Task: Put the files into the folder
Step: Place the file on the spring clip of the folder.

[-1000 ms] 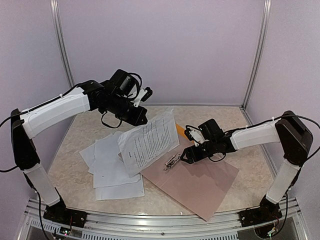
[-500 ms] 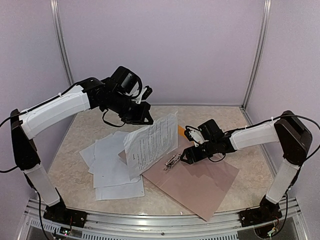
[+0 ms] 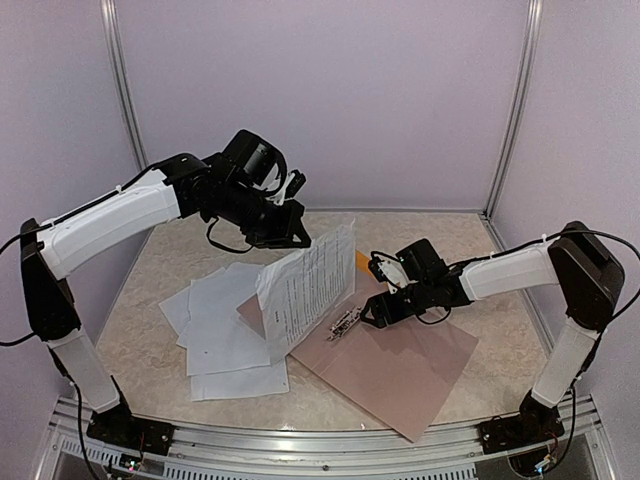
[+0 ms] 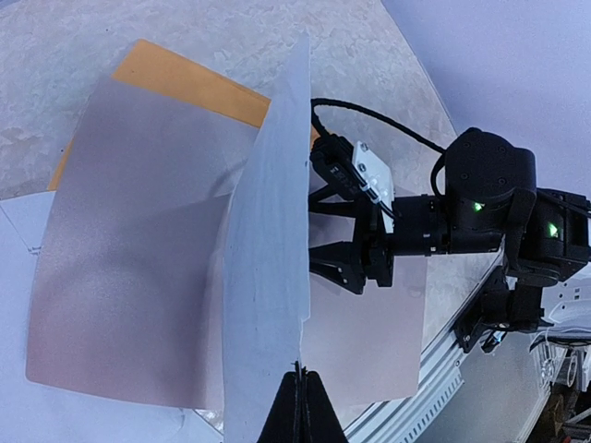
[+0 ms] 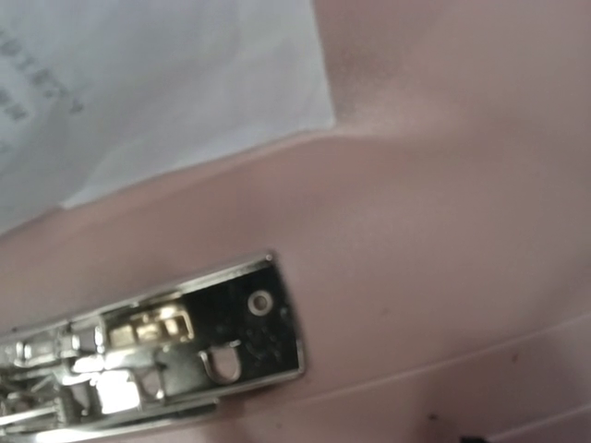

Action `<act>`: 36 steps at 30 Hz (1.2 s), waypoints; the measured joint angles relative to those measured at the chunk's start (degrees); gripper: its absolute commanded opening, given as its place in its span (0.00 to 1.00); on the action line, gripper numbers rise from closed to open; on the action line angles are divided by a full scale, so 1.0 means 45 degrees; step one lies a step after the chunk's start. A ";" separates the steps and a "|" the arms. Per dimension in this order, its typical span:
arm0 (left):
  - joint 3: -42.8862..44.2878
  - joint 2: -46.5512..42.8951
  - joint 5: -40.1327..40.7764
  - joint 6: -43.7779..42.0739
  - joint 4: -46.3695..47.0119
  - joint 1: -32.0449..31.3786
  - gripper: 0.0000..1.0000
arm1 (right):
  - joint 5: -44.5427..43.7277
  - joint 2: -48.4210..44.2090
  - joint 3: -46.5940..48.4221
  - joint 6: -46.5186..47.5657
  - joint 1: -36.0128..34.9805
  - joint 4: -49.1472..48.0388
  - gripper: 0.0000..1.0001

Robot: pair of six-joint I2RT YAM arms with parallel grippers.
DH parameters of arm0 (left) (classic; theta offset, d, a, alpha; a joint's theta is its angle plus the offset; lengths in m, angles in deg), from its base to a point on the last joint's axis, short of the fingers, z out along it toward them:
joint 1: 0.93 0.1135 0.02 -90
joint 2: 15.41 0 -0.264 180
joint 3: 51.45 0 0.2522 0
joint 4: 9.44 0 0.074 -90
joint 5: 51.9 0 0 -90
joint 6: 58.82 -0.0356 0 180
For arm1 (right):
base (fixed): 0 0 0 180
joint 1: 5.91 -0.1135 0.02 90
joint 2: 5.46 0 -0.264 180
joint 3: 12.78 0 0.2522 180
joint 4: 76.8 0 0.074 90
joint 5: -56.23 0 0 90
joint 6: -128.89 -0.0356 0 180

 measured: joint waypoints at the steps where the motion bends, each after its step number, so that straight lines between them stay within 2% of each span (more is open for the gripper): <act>1: -0.0049 0.0000 -0.0010 0.0044 0.0049 0.0000 0.00 | 0.0000 0.0000 -0.0005 -0.0005 0.0000 -0.0005 0.74; 13: -0.1394 -0.0175 -0.0364 0.1073 0.1015 -0.0160 0.00 | 0.0097 0.0005 -0.0107 -0.0005 0.0000 -0.0068 0.74; 36: -0.2433 -0.1151 -0.0146 0.2307 0.2225 -0.0588 0.00 | 0.0238 0.0005 -0.0287 -0.0092 0.0000 -0.0282 0.74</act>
